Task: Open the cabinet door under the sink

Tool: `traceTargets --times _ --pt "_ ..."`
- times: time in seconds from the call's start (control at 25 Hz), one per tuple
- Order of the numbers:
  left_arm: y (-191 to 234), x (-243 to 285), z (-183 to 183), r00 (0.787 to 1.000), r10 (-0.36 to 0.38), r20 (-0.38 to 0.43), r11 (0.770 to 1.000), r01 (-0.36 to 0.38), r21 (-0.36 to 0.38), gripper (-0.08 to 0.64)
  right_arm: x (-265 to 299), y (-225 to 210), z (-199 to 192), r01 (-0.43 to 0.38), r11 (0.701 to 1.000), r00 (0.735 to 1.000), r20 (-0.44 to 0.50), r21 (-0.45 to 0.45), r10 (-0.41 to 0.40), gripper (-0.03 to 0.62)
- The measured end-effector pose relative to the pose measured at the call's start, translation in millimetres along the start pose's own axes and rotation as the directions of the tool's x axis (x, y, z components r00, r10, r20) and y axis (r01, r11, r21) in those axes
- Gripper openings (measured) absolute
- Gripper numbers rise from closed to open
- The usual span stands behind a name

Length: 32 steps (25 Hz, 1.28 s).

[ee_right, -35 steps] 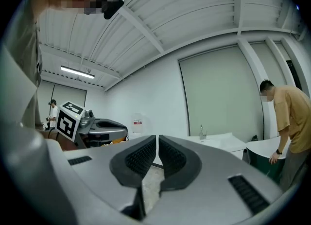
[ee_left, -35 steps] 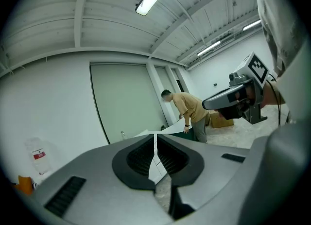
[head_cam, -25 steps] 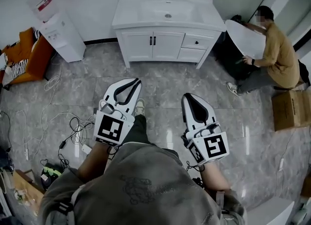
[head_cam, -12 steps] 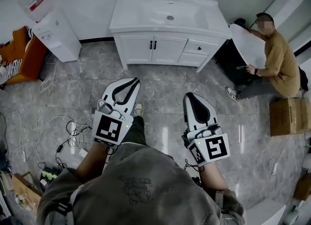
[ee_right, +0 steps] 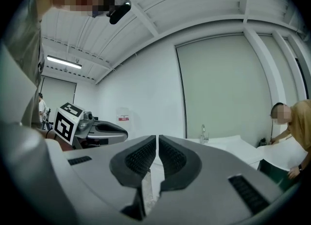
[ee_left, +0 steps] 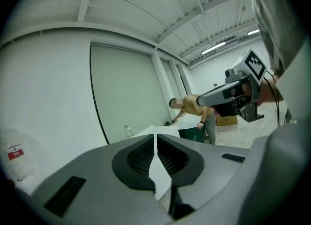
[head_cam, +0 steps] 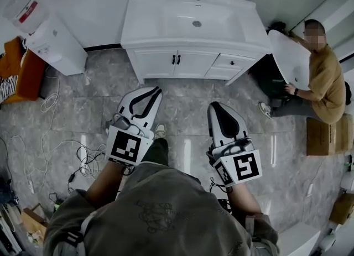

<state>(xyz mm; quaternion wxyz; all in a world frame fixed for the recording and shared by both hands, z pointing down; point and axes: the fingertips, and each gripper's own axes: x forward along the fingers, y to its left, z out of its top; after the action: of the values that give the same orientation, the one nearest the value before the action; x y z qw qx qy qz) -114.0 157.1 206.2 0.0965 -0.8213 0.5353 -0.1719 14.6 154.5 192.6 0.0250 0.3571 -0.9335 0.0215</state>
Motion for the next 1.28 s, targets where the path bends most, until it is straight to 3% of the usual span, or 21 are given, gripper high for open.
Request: traceTargets --times 0.52,0.84,1.28 --pt "112.6 113.7 -38.7 0.996 -0.085 -0.019 0.996 0.084 -0.032 0.031 159.9 -52.0 -3.9 0.039 0.999 0.997 -0.066 0.03 -0.037 0.037" --pt "136.8 156.9 -58.4 0.995 -0.094 -0.031 0.994 0.092 -0.065 0.031 209.7 -83.5 -12.4 0.063 0.997 0.996 -0.061 0.049 -0.06 0.037" --pt "143.9 209.7 -90.6 0.995 -0.052 -0.089 0.994 0.042 -0.105 0.031 259.0 -122.8 -60.4 -0.009 0.998 0.99 -0.141 0.067 0.018 0.038"
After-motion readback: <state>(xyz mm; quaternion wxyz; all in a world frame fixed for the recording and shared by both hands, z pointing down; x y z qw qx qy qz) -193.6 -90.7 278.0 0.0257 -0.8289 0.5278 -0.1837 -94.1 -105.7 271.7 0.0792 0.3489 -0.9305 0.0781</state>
